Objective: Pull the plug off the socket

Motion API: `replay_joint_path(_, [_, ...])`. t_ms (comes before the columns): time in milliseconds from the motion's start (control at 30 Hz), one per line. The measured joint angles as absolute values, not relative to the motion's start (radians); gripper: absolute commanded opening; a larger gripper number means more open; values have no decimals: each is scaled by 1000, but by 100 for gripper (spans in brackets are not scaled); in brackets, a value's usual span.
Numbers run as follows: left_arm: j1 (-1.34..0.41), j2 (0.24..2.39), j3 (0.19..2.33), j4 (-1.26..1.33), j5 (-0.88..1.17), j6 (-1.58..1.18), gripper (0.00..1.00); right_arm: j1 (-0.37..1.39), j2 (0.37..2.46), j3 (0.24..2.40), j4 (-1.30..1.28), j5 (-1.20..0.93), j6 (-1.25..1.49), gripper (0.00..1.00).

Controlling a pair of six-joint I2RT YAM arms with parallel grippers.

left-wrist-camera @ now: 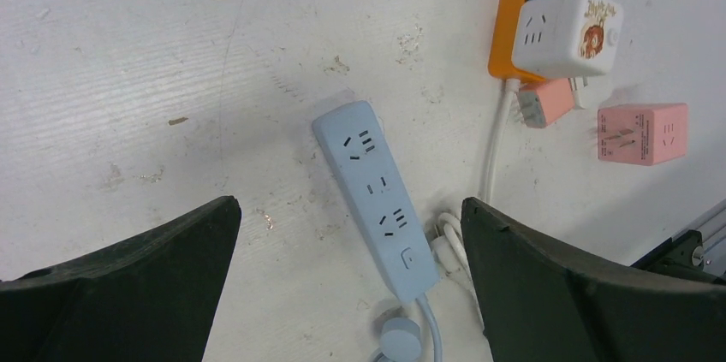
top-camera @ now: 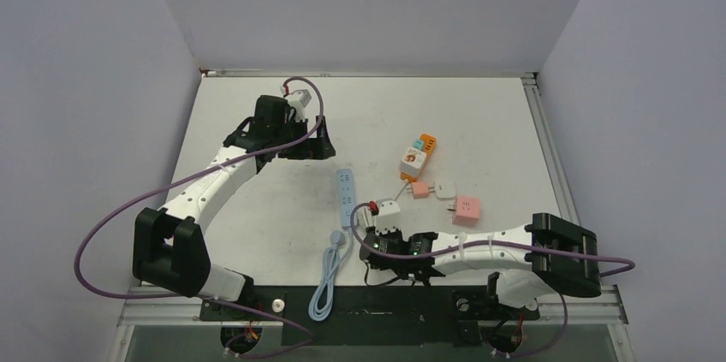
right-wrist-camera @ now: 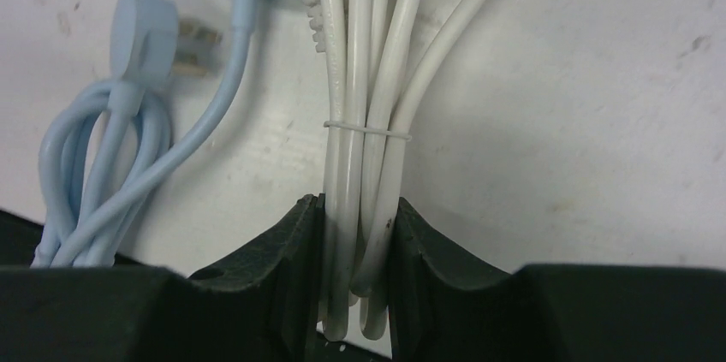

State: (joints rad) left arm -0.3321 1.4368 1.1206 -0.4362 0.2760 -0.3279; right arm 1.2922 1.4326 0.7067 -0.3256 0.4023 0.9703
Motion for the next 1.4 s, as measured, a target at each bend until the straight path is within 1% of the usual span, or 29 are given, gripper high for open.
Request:
replay_joint_path(100, [-333, 1440, 1121, -436, 278, -329, 100, 1390, 1426, 699, -354, 426, 1070, 8])
replay_joint_path(133, [-333, 1441, 1120, -436, 278, -329, 100, 1419, 1426, 697, -364, 435, 1104, 11])
replay_joint_path(167, [-334, 1441, 1120, -436, 278, -329, 100, 1445, 1426, 695, -377, 446, 1137, 16])
replay_joint_path(200, [-335, 1441, 1119, -435, 278, -329, 100, 1470, 1426, 695, -388, 455, 1166, 27])
replay_joint_path(233, [-335, 1441, 1118, -435, 278, -329, 100, 1492, 1426, 695, -397, 464, 1192, 46])
replay_joint_path(267, [-335, 1441, 1118, -435, 278, -329, 100, 1514, 1426, 695, -407, 472, 1213, 59])
replay_joint_path(367, [-339, 1442, 1118, -434, 278, -329, 100, 1555, 1426, 702, -446, 488, 1260, 91])
replay_joint_path(400, [-340, 1442, 1118, -433, 278, -329, 100, 1562, 1426, 710, -463, 496, 1270, 97])
replay_joint_path(433, [-340, 1442, 1118, -432, 278, -329, 100, 1564, 1427, 723, -482, 509, 1275, 98])
replay_joint_path(467, [-341, 1442, 1118, -432, 278, -329, 100, 1564, 1427, 741, -506, 529, 1277, 92])
replay_joint_path(500, [-341, 1442, 1118, -432, 278, -329, 100, 1563, 1427, 763, -532, 552, 1275, 90])
replay_joint_path(667, [-341, 1442, 1118, -430, 277, -329, 100, 1518, 1426, 919, -674, 708, 1248, 90])
replay_joint_path(767, [-341, 1442, 1118, -429, 276, -329, 100, 1436, 1401, 976, -698, 777, 1179, 90])
replay_joint_path(900, [-341, 1442, 1117, -428, 273, -329, 100, 1240, 1313, 982, -642, 815, 989, 90])
replay_joint_path(1033, [-341, 1442, 1116, -421, 269, -329, 100, 985, 1259, 982, -497, 736, 791, 90])
replay_joint_path(1167, [-341, 1442, 1116, -418, 269, -329, 100, 760, 1301, 992, -402, 614, 683, 90])
replay_joint_path(1267, [-341, 1442, 1115, -415, 269, -329, 100, 683, 1383, 1021, -366, 533, 637, 90])
replay_joint_path(1400, [-341, 1442, 1115, -415, 270, -330, 100, 651, 1478, 1038, -337, 424, 614, 90])
